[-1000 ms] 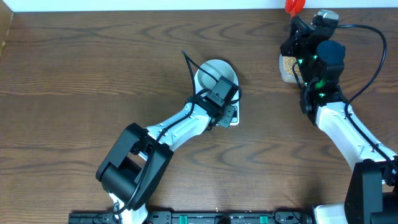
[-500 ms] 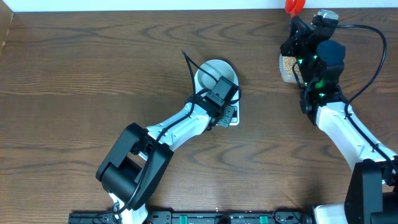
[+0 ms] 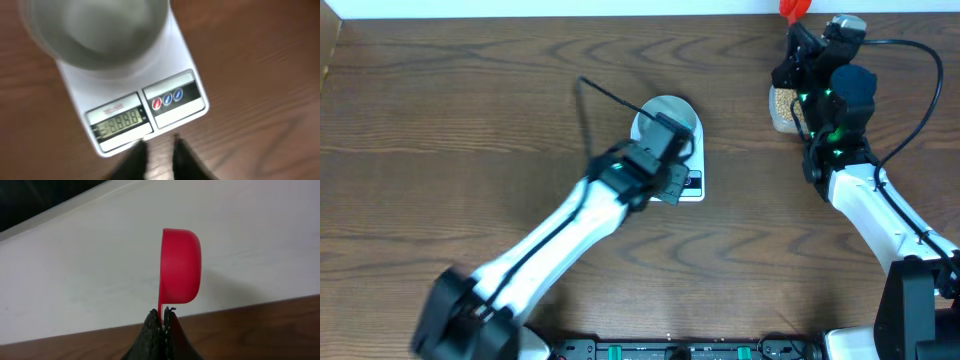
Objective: Scoop item into bowl and weigh 50g on scale
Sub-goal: 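Lift the left gripper off the scale and retract it leftward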
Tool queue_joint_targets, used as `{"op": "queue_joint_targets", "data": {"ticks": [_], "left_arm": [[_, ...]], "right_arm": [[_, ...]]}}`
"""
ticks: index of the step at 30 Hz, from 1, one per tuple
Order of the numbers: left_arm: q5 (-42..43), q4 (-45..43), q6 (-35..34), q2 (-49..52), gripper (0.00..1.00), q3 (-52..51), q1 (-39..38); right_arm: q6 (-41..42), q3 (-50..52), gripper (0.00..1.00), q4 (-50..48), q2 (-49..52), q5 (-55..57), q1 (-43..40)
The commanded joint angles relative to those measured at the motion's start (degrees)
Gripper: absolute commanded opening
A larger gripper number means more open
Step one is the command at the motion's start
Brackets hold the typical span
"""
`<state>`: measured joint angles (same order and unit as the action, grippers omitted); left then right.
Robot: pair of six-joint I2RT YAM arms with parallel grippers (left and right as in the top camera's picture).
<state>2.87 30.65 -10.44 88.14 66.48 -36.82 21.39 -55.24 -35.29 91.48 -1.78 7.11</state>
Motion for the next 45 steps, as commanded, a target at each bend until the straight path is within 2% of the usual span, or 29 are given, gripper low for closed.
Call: {"op": "queue_joint_targets", "data": {"ticks": [1, 2, 3, 4, 5, 7, 10, 12, 15, 17, 18, 23, 27, 30, 34, 39, 41, 45], "left_arm": [[-0.2, 1.4, 0.3, -6.2, 0.43, 1.2, 3.9], [-0.2, 1.8, 0.3, -7.8, 0.55, 1.2, 5.0], [-0.6, 2.2, 0.3, -9.1, 0.6, 1.2, 6.1], [-0.9, 2.7, 0.3, -10.3, 0.96, 1.2, 7.1], [-1.2, 2.8, 0.3, -10.8, 0.98, 1.2, 7.7], [-4.6, 4.0, 0.3, -12.0, 0.98, 1.2, 9.8], [-5.0, 5.6, -1.3, -12.0, 0.98, 1.2, 11.1], [-5.1, 4.9, 0.1, -12.0, 0.98, 1.2, 11.1], [-5.0, 6.0, 11.5, -12.5, 0.98, 1.2, 11.6], [-3.4, 6.8, 15.9, -13.0, 0.98, 1.2, 12.5], [-0.4, 6.9, 18.5, -13.3, 0.98, 1.4, 13.5], [26.1, 11.0, 34.1, -13.9, 0.98, 4.3, 24.3], [36.8, 18.2, 44.9, -13.9, 0.98, 7.3, 31.4], [37.2, 23.0, 51.8, -13.9, 0.98, 9.6, 31.8], [36.7, 26.1, 54.8, -13.9, 0.98, 13.4, 31.8], [35.9, 26.3, 55.9, -13.7, 0.98, 15.2, 31.8], [34.8, 26.3, 55.9, -13.6, 0.98, 15.2, 31.8], [33.5, 25.6, 55.9, -13.7, 0.98, 15.2, 31.8]], "right_arm": [[-0.9, -1.4, 0.01, -2.2, -0.1, -0.3, 0.5], [-0.9, -1.4, 0.01, -2.9, -0.1, -0.3, 0.5], [-0.9, -1.4, 0.01, -3.5, -0.1, -0.3, 0.5], [-0.9, -1.4, 0.01, -4.4, -0.1, -0.3, 0.5], [-0.8, -1.5, 0.01, -4.8, -0.1, -0.3, 0.5], [-0.9, -2.0, 0.01, -5.4, -0.1, -0.3, 0.5], [-0.9, -2.6, 0.01, -5.6, -0.1, -0.3, 0.5], [-0.9, -2.9, 0.01, -5.7, -0.1, -0.3, 0.5], [-0.9, -3.1, 0.01, -5.7, -0.1, -0.3, 0.5], [-0.9, -3.2, 0.01, -5.7, -0.1, -0.3, 0.5], [-0.9, -3.2, 0.01, -5.6, -0.1, -0.3, 0.5], [-0.9, -3.2, 0.01, -5.7, -0.1, -0.3, 0.5], [-0.9, -3.2, 0.01, -5.7, -0.1, -0.3, 0.5], [-0.9, -3.2, 0.01, -5.7, -0.1, -0.4, 0.5], [-0.9, -3.2, 0.01, -5.7, -0.1, -2.3, 0.5], [-0.9, -3.4, 0.01, -4.5, -0.1, -11.9, 0.4], [-0.9, -3.7, 0.01, -1.4, -0.1, -14.2, 0.4], [-3.9, -7.5, 0.01, 12.5, -0.1, -22.0, -0.4]]}}
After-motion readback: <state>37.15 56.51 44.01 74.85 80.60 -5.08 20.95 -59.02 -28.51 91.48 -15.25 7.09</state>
